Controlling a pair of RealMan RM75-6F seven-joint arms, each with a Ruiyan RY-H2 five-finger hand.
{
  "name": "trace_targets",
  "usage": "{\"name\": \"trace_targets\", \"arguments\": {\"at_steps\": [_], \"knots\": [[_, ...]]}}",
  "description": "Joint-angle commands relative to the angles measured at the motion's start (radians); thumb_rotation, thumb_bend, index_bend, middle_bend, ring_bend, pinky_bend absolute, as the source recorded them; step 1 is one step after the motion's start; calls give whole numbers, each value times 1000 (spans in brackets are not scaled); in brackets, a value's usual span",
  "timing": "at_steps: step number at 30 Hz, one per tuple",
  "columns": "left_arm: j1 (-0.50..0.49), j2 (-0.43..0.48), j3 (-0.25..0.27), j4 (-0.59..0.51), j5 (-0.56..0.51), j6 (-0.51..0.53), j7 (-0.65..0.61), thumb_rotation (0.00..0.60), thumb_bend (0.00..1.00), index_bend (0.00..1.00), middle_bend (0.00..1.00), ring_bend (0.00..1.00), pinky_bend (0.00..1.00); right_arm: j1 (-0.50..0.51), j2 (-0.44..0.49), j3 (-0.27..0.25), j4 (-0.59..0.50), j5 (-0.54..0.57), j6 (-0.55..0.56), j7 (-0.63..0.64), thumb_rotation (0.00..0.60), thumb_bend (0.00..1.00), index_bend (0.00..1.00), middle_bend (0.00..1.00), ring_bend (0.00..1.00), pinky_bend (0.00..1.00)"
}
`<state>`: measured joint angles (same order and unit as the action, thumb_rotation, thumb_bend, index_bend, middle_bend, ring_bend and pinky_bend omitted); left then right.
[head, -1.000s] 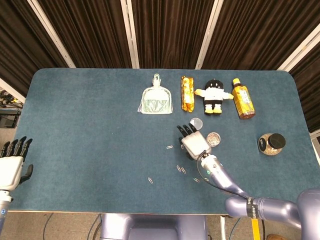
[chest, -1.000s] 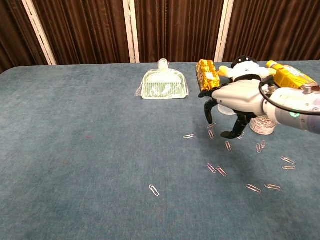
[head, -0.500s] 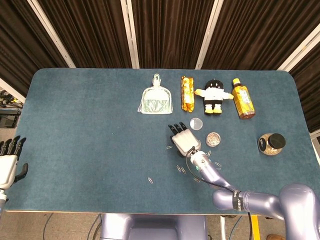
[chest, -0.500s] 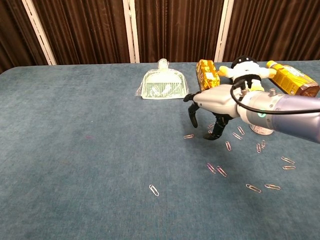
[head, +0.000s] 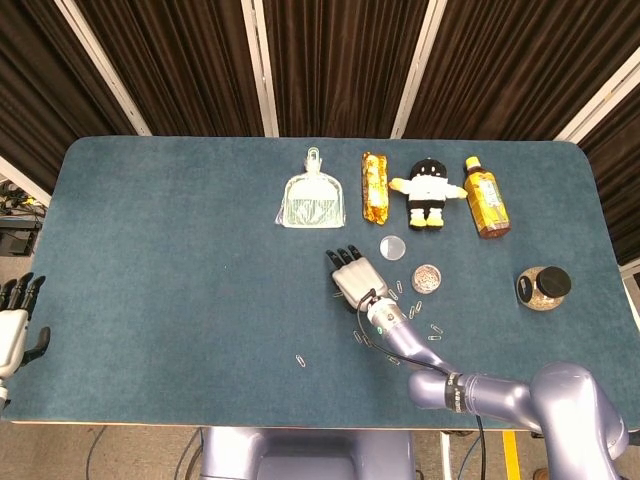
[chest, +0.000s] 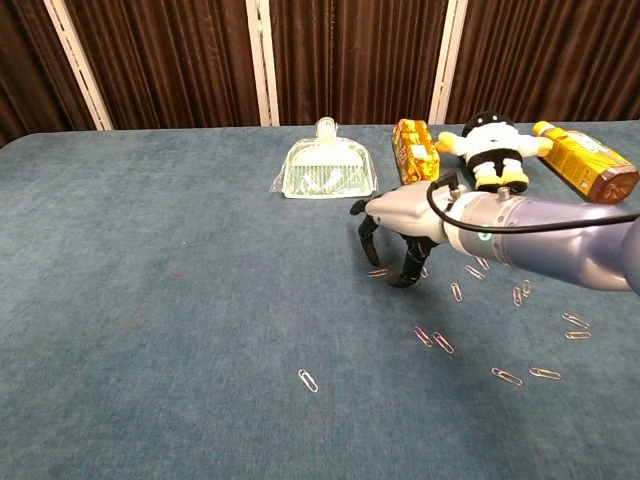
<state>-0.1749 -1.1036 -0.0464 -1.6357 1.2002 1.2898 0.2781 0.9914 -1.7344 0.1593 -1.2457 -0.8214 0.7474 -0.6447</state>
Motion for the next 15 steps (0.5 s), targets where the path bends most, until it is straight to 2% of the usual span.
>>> {"name": "trace_targets", "arguments": {"at_steps": [1,15], "knots": [[0,0,0,2,-3,-3,-2,600,484,0,0,0,0,6,-10,-3,14,5,-7,4,600,296,453,0,0,0],[-2,-2,-1,11,-3,-11,-5,600,483,0,0,0,0,23,-34,-14,61,20,-27,19,600,296,505,0,0,0]]}}
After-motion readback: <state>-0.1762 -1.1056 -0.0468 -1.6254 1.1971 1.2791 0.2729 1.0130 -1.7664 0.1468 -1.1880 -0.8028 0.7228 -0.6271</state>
